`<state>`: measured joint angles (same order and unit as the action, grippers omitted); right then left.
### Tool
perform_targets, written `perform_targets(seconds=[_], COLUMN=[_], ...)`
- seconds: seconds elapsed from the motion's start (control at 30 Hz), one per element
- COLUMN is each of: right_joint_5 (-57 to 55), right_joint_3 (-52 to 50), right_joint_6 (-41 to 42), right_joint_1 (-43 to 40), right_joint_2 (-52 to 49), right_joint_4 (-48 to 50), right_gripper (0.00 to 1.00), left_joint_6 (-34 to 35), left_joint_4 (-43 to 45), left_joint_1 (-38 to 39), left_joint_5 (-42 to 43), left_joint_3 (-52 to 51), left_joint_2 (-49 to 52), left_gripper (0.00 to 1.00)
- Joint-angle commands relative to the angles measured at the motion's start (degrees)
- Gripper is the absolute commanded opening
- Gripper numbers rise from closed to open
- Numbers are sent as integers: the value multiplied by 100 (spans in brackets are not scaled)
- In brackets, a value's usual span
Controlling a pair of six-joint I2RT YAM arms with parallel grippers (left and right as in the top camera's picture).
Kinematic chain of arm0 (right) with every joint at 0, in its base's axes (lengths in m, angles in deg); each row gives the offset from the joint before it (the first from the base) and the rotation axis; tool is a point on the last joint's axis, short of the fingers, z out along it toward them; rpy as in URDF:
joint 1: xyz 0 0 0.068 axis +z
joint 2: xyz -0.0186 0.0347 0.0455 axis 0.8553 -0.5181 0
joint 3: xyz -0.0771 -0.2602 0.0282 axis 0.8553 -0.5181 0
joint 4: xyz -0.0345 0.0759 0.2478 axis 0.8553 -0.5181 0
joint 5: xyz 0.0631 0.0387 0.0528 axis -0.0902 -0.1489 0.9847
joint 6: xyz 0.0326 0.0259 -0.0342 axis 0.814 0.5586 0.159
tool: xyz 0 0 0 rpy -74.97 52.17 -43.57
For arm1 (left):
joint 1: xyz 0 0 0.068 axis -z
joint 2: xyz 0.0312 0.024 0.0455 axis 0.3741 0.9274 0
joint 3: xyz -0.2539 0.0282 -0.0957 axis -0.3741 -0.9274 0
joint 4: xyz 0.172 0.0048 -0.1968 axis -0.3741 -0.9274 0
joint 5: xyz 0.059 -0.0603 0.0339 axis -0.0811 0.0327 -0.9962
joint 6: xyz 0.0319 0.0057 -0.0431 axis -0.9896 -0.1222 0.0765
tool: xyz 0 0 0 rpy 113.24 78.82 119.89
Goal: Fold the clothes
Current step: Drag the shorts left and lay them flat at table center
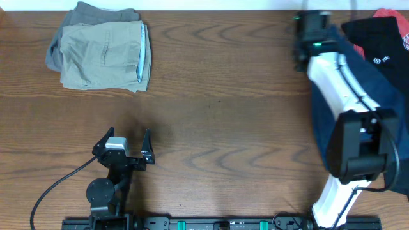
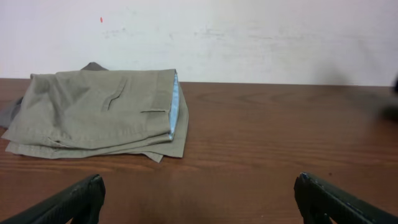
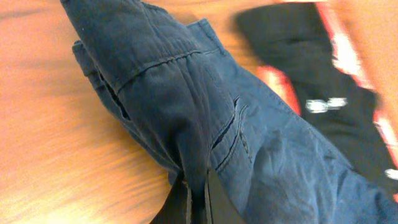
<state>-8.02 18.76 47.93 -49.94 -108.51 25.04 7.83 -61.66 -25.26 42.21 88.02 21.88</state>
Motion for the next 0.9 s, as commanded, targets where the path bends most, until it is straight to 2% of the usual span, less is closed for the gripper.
perform_targets(seconds=[0.0, 0.23, 0.47, 0.6, 0.8, 0.87], right_joint_5=[667, 3084, 4756, 4988, 5073, 5069], right_joint_3=[79, 52, -17, -17, -13, -13], right_joint_6=[614, 844, 260, 221, 374, 372], right_joint_1=[577, 1655, 2776, 3320, 3622, 3609], right_joint_2=[236, 179, 173, 175, 247, 352], right_joint_4=[-179, -260, -376, -809, -1543, -1843], right_gripper=[1, 1, 4, 16, 18, 26], left_joint_6=[-37, -37, -37, -37, -37, -37], left_joint_4=[-103, -103, -103, -103, -103, -103], left_joint_1=[-24, -24, -24, -24, -24, -24], left_joint_5=[13, 11, 11, 11, 13, 11], left_joint_3=[-149, -149, -149, -149, -149, -149], left_joint_2=[-39, -39, -39, -39, -39, -39], left_gripper=[98, 98, 98, 98, 98, 98])
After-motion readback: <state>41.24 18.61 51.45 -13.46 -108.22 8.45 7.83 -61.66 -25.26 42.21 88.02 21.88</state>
